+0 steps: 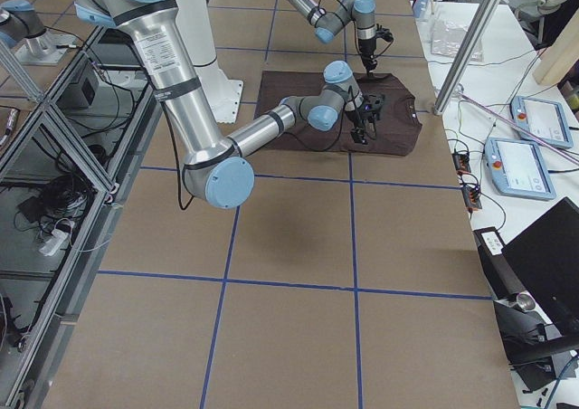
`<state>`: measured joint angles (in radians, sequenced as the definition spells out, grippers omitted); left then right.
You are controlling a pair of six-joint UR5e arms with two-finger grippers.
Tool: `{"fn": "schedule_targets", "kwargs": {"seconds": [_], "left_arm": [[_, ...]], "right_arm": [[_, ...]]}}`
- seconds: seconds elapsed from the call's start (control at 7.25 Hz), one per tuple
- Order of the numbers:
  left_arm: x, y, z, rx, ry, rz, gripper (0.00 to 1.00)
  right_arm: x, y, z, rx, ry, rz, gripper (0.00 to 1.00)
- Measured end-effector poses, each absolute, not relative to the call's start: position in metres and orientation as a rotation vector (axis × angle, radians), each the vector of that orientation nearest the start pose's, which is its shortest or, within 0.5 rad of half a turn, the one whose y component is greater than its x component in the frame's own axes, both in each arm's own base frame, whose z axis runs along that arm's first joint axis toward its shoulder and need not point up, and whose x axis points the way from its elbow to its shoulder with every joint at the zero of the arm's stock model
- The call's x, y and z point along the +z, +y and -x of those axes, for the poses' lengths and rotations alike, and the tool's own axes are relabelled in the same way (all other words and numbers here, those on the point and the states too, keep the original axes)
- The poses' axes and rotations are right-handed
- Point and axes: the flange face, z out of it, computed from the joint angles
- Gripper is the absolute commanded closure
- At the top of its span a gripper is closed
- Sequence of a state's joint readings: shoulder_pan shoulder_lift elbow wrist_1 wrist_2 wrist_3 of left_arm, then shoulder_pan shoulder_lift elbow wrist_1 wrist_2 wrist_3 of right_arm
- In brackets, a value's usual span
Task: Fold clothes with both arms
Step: 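Bring the left gripper to the shirt's far shoulder while the right gripper repositions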
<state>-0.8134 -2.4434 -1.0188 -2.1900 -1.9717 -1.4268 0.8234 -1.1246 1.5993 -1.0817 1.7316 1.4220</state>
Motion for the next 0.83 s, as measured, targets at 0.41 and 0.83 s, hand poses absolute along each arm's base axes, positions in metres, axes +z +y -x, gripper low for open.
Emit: {"fn": "schedule_targets", "kwargs": {"seconds": [0.41,0.83], "left_arm": [[0.288,-0.667,-0.503,-0.420,1.027,-0.126,0.28],[0.268,-0.593,-0.475,-0.398,1.159,-0.132,0.27]], "right_arm": [[0.337,-0.566,0.368,0.511,-0.977,-0.320,0.00],[0.336,-0.515,0.359,0.445,-1.097,-0.233,0.00]]}}
